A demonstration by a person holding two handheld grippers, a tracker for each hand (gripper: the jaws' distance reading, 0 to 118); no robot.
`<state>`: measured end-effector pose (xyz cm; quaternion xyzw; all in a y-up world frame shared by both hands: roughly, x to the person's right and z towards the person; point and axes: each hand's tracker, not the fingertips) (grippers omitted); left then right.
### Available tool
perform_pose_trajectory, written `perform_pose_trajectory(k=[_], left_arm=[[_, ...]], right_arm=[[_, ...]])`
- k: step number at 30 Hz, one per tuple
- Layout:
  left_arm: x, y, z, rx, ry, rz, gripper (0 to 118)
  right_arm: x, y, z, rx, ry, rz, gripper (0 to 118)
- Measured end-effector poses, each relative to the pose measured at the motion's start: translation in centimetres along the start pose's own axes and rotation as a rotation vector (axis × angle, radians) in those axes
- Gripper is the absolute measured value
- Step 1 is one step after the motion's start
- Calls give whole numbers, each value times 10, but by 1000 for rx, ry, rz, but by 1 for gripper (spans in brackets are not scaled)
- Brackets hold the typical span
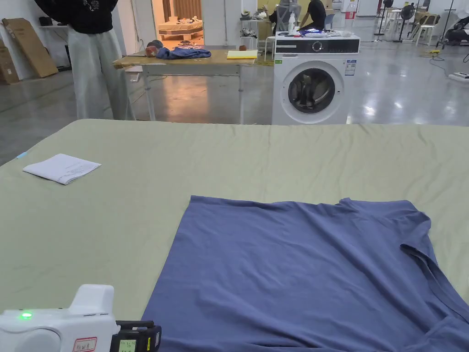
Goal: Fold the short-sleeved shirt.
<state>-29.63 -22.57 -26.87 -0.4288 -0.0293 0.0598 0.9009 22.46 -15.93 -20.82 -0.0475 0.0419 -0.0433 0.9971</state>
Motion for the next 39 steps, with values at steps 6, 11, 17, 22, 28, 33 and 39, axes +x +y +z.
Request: perform_pose_trajectory(k=[6, 11, 17, 22, 28, 33, 39], left_arm=[[5, -10, -58, -137, 75, -16, 94], [19, -11, -58, -126, 114, -52, 88], [39, -21, -19, -36, -44, -55, 0], [48, -31, 2, 78, -24, -71, 0], [38, -16, 9, 87, -54, 8, 0], [35, -19, 7, 76, -43, 12, 0], [44, -24, 8, 58, -34, 1, 0]], right_arm=[[4, -7, -3, -59, -10, -7, 0], [7, -12, -5, -97, -27, -28, 0], [20, -19, -6, -137, -50, -53, 0], [42, -21, -4, -140, -60, -30, 0], [83, -29, -18, -382, -36, -57, 0], [108, -44, -24, -521, -52, -123, 0], [124, -62, -44, -706, -32, -81, 109]])
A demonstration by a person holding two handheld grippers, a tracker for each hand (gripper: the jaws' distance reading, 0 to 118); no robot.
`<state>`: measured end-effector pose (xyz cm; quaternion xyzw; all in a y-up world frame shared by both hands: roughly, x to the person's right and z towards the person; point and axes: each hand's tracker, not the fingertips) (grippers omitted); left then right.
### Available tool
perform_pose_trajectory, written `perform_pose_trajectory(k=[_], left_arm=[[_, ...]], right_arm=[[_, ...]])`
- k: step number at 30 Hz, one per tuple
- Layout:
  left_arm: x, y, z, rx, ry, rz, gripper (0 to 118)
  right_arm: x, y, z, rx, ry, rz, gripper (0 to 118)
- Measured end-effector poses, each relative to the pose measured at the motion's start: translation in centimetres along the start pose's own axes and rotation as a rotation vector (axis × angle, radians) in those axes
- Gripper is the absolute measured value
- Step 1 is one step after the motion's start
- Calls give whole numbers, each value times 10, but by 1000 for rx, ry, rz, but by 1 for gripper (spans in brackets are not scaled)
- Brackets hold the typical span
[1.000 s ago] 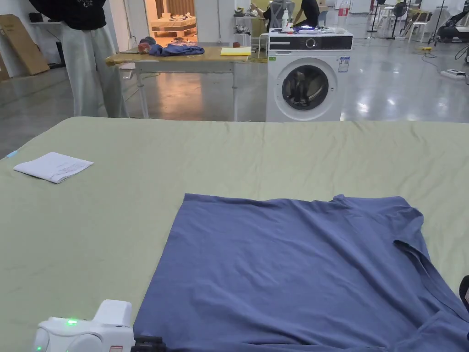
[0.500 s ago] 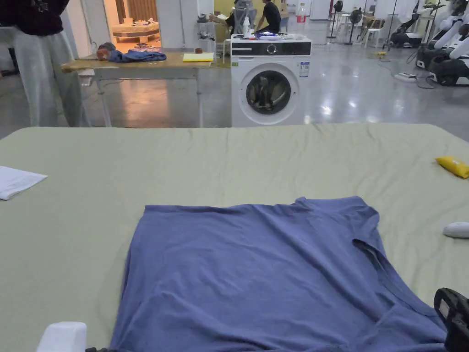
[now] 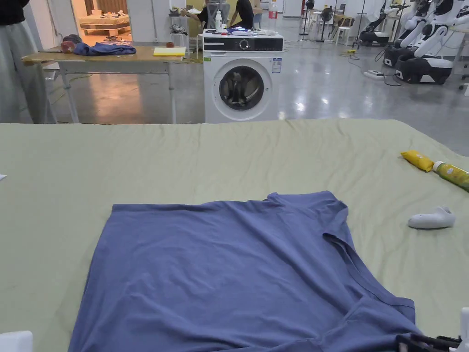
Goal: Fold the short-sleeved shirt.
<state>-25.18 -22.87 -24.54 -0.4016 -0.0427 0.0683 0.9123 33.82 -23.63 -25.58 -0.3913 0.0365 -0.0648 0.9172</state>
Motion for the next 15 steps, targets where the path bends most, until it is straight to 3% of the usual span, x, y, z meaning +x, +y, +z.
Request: perform_pose_trajectory(k=[1, 6, 10, 13, 15], left_arm=[[-1, 0, -1, -2, 3, -5, 0], [1, 2, 0, -15, 11, -8, 0], [-2, 6, -7, -42, 33, -15, 0], [-2, 6, -14, -66, 40, -4, 0], [-4, 6, -17, -79, 39, 4, 0]], right_arm=[[3, 0, -7, -27, -13, -3, 118], [8, 5, -34, -203, -41, 49, 115], [-3, 6, -52, -269, -82, 182, 112], [-5, 11, -56, -301, -98, 113, 109], [-9, 15, -52, -310, -100, 144, 102]])
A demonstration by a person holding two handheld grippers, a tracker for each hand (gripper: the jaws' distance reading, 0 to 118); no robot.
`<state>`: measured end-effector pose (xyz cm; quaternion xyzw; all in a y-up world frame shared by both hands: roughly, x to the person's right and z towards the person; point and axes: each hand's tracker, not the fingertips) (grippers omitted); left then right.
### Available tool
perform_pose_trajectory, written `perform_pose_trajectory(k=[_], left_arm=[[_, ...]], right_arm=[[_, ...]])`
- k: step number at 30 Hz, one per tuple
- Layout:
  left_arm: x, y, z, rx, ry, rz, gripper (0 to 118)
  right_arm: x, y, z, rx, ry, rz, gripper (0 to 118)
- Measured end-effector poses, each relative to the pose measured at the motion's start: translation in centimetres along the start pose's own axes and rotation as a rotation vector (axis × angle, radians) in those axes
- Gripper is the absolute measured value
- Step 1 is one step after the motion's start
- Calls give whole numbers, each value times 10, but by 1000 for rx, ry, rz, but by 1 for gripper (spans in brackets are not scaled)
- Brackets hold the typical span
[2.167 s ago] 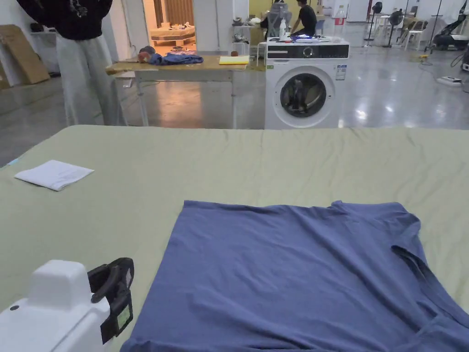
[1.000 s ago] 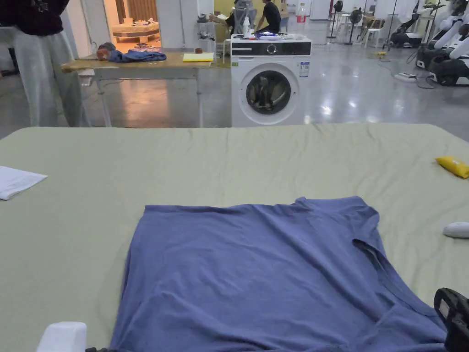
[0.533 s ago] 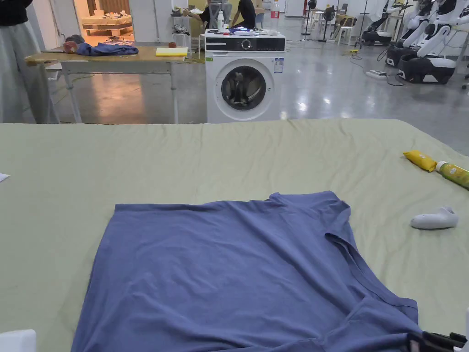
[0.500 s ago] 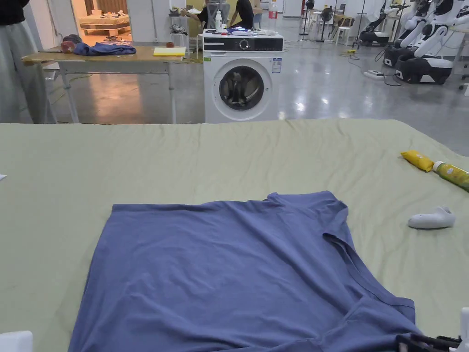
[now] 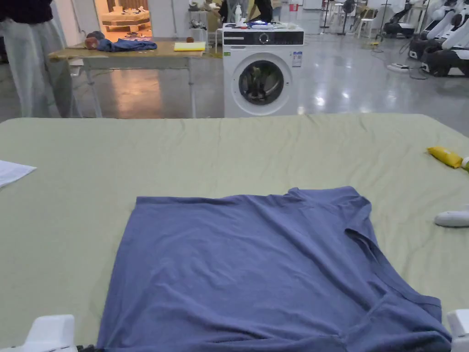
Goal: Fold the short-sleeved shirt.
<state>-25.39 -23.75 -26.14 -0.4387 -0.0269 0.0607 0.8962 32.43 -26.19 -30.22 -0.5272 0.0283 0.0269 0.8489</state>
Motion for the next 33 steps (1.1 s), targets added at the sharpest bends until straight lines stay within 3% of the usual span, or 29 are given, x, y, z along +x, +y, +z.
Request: perform_pose_trajectory(k=[3, 4, 5, 6, 9, 24, 28, 33], left_arm=[[-1, 0, 1, -6, -1, 4, 0], [-1, 1, 2, -5, -3, 3, 0], [-1, 2, 3, -5, -11, 1, 0], [-2, 4, 5, -5, -18, -1, 0], [-2, 7, 12, -6, -27, -31, 0], [-23, 8, 62, -73, -149, 2, 0], [-24, 38, 47, -130, -165, -10, 0], [-31, 105, 7, -189, -185, 41, 0]], right_arm=[[-1, 0, 15, 33, 4, 51, 57], [1, 0, 20, 52, 29, 57, 16], [3, 0, 25, 82, 89, 37, 9], [4, -1, 28, 96, 133, -8, 9], [-9, -2, 44, 113, 67, 43, 9], [13, -21, 121, 92, 191, -18, 9], [20, 14, 117, 35, 233, -34, 9], [39, 90, 86, -66, 312, -146, 9]])
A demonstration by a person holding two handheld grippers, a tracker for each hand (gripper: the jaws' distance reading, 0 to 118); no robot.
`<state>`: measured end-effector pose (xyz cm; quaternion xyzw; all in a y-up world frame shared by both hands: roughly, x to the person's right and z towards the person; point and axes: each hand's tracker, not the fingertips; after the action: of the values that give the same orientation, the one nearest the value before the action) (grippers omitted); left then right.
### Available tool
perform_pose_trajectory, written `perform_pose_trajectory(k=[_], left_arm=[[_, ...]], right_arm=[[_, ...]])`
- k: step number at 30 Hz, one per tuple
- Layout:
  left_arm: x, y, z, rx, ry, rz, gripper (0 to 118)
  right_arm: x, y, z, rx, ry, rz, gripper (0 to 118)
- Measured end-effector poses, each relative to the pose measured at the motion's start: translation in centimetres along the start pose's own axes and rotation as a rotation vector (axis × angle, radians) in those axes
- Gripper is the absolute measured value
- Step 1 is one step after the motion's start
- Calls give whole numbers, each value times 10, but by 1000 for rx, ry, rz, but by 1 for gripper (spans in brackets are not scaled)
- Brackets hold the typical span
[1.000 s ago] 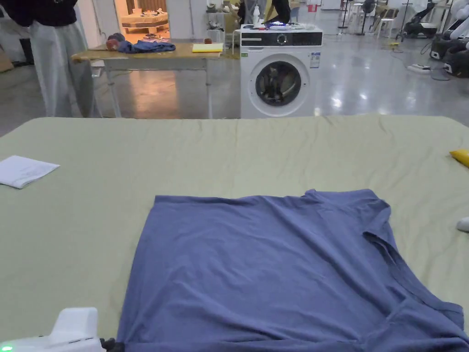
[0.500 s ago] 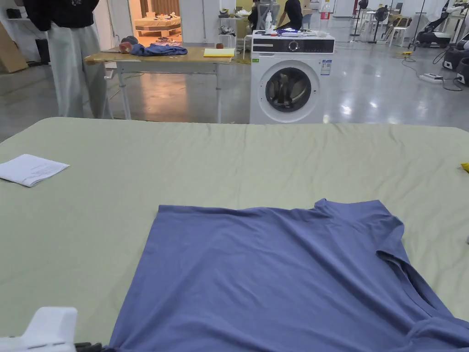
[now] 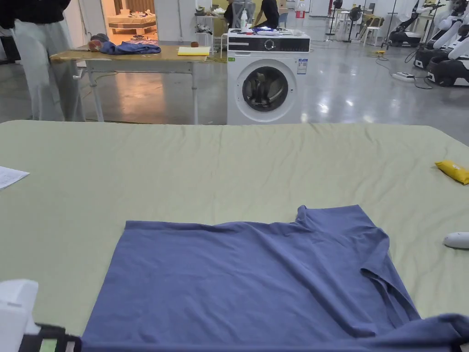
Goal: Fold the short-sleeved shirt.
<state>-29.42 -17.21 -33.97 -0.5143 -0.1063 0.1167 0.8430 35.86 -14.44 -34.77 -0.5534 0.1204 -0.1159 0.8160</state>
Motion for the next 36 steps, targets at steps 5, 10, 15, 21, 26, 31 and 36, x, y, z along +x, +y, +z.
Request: perform_pose_trajectory(k=[5, 10, 15, 21, 26, 31, 36], left_arm=[[-1, 69, -47, -50, 8, 60, 0], [-5, 95, -89, -20, -3, 167, 62], [-9, 83, -83, 91, 10, 250, 74], [18, 16, -31, 450, 43, 110, 74], [49, -67, 0, 786, 131, -82, 65], [72, -120, 4, 1073, 250, -239, 0], [68, -106, 13, 969, 238, -124, 0]], right_arm=[[12, 78, -59, -90, -28, -123, 9], [24, 105, -127, -62, -96, -296, 52], [11, 85, -115, 156, -83, -341, 102], [-15, 23, -53, 421, -187, -174, 103], [-41, -64, -27, 822, -141, -66, 91], [-89, -121, -30, 1166, -254, 122, 0], [-105, -122, -32, 1146, -143, 105, 0]])
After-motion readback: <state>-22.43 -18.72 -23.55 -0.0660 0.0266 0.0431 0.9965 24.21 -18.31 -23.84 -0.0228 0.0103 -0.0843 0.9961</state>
